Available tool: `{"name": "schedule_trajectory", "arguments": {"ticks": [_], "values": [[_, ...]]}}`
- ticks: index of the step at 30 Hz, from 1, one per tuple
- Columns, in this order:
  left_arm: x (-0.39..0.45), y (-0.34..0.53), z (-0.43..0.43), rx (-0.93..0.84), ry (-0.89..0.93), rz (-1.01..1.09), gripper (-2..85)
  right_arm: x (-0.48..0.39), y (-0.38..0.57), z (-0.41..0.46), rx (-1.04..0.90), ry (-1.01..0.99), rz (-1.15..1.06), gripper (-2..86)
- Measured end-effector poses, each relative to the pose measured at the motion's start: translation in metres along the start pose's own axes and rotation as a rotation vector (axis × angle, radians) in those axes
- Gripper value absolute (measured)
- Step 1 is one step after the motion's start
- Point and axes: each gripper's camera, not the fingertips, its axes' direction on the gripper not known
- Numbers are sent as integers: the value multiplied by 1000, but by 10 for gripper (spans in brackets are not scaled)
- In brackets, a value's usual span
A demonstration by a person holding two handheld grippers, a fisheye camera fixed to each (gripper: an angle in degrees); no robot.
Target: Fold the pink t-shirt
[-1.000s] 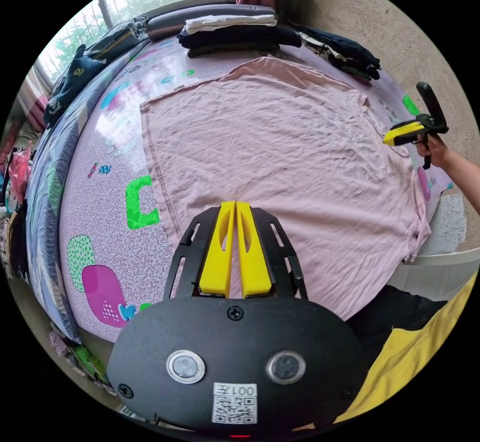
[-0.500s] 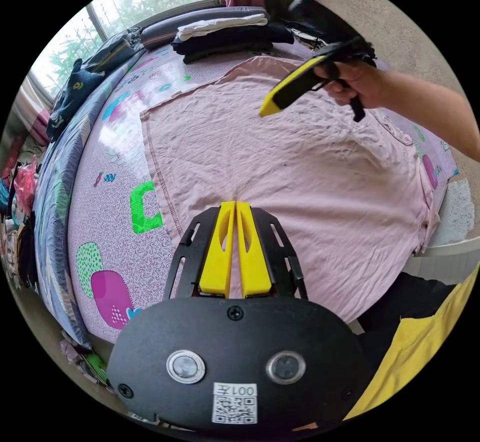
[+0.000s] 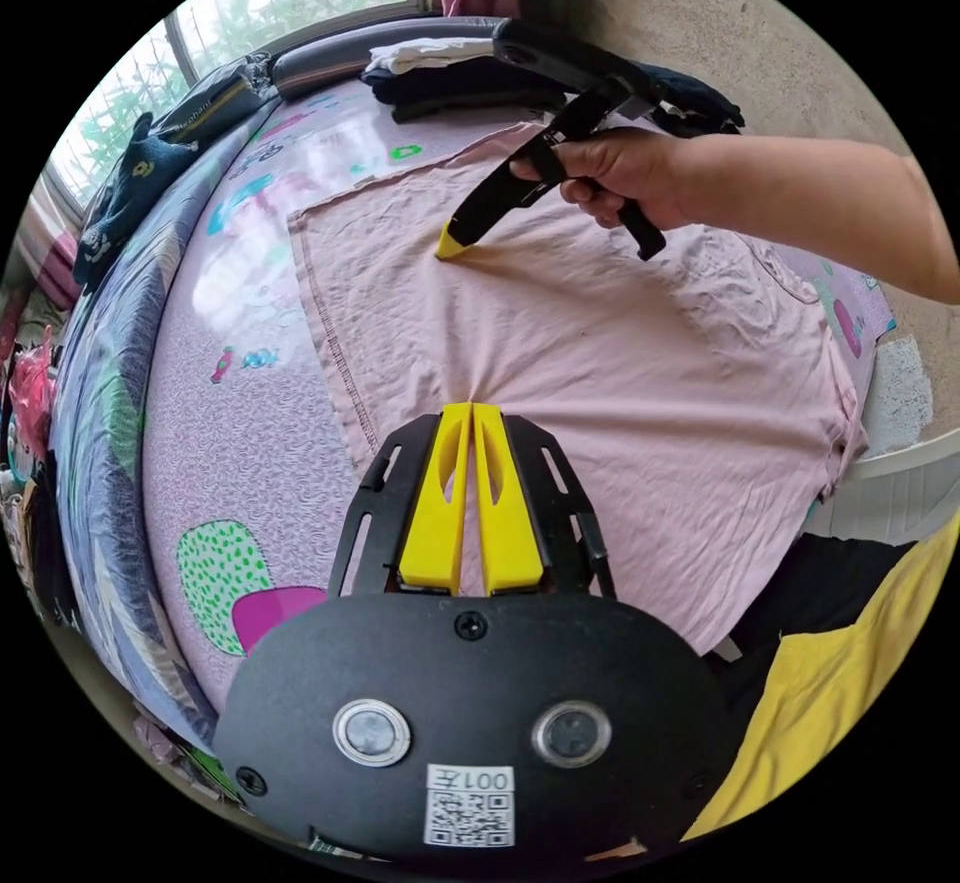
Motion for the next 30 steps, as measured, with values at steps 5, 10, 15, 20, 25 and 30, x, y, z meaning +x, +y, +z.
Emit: {"name": "schedule_trajectory", "arguments": {"ticks": [5,10,15,20,25,30], "values": [[-57,5,-6,-31,-1,31,-15,-2,-24,0,113,7,75,5],[-118,3,-40,109,91,-55,-14,19,7,-98,429,68,59,5],[-134,-47,-46,204,192,-34,-13,102,64,-192,401,291,270,4],[-88,-145,-22,322,277,114,-12,154,77,-222,297,322,333,3],[-35,-232,25,284,354,96,-13,180,56,-195,97,255,287,3],[-17,-247,33,241,300,76,-12,191,73,-219,185,377,304,3]]}}
